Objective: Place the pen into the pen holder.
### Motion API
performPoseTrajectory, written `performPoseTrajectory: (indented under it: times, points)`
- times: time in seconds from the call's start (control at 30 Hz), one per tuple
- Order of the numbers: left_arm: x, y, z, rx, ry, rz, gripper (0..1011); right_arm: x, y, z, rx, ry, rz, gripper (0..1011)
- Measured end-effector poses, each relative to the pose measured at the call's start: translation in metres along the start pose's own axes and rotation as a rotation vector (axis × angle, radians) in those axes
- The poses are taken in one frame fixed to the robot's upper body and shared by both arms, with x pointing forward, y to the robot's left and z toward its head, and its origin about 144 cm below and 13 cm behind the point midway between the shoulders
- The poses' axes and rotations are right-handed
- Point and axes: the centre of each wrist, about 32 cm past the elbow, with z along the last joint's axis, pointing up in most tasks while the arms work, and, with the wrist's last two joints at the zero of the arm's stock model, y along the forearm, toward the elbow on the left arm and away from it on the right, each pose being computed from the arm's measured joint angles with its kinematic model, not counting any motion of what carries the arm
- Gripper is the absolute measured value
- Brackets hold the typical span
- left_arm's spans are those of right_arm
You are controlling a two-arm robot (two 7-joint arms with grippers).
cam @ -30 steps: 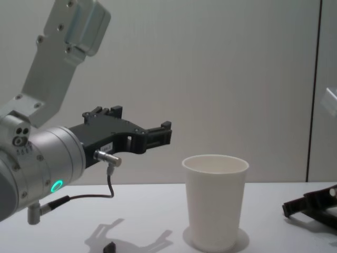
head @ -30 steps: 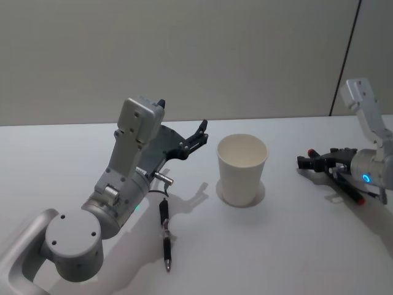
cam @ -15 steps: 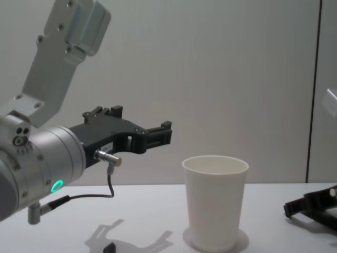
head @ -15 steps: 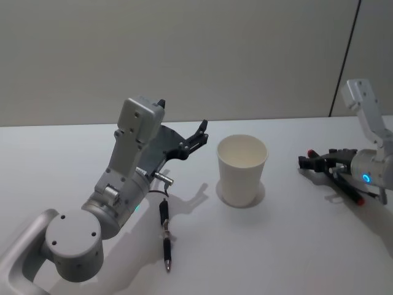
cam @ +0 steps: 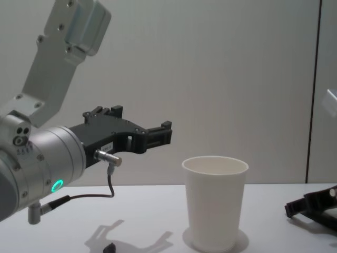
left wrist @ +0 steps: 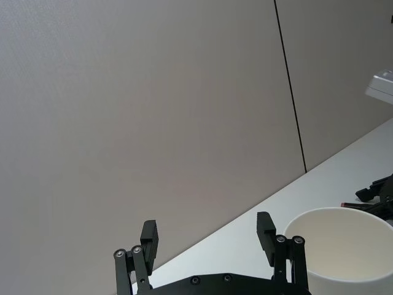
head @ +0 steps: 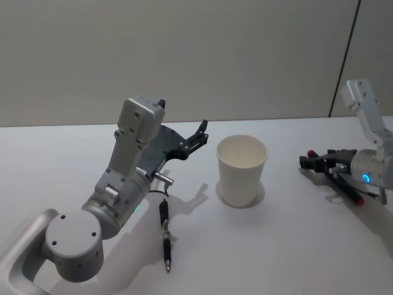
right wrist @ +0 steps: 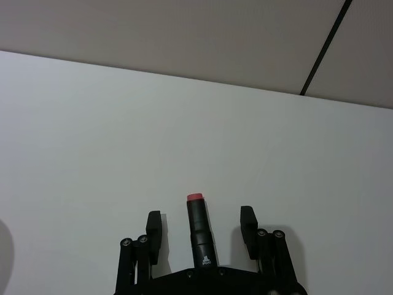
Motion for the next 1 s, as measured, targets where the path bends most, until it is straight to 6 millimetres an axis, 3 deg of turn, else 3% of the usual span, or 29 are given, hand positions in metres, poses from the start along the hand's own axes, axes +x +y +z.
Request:
performPoseTrajectory:
  times: [1.0]
  points:
    - [0.0000,0.0000,0.0000,0.000,0.000,0.000,1001,-0.0002,0.0005,-0.0010,-0.004,0.002,0.002,599]
